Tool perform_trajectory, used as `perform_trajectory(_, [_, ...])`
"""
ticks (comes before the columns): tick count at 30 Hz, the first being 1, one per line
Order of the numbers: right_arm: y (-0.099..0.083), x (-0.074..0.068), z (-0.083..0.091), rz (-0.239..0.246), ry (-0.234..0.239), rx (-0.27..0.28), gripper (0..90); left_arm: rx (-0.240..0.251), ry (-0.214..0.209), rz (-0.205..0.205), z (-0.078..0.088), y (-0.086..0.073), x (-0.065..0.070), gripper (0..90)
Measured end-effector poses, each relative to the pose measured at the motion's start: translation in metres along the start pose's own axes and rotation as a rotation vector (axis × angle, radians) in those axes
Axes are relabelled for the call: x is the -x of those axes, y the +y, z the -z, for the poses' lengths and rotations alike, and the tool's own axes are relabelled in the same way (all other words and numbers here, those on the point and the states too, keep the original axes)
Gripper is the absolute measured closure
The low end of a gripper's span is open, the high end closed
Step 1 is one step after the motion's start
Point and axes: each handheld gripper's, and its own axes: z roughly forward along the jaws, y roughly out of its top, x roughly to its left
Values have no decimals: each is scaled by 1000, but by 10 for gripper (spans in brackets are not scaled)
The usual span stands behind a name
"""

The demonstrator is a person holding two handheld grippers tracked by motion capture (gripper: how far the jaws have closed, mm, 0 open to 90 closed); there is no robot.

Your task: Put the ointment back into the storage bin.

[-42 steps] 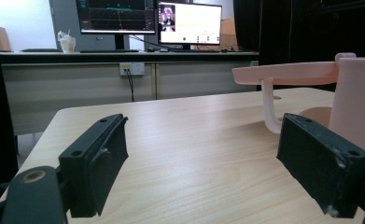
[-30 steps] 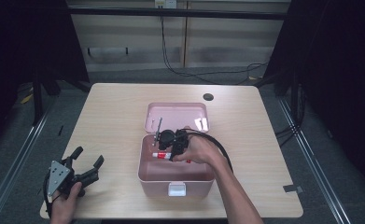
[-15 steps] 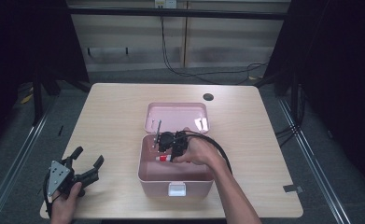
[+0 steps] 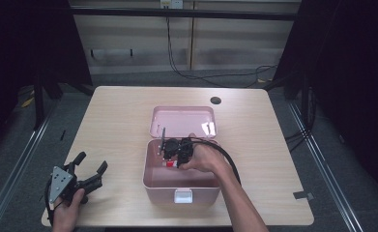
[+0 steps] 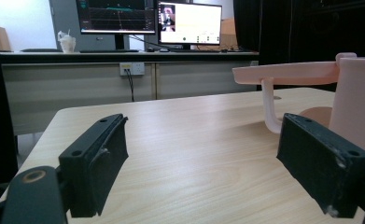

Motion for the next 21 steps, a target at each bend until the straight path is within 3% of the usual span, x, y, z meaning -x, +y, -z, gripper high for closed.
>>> perform_trajectory(11, [0,1,-5,-7,-18,-39,694,-3,-1,-3,0,0,0,158])
perform_trajectory(21, [-5,1,0,-12,-9,-11,705,-2,-1,-3,0,0,0,158])
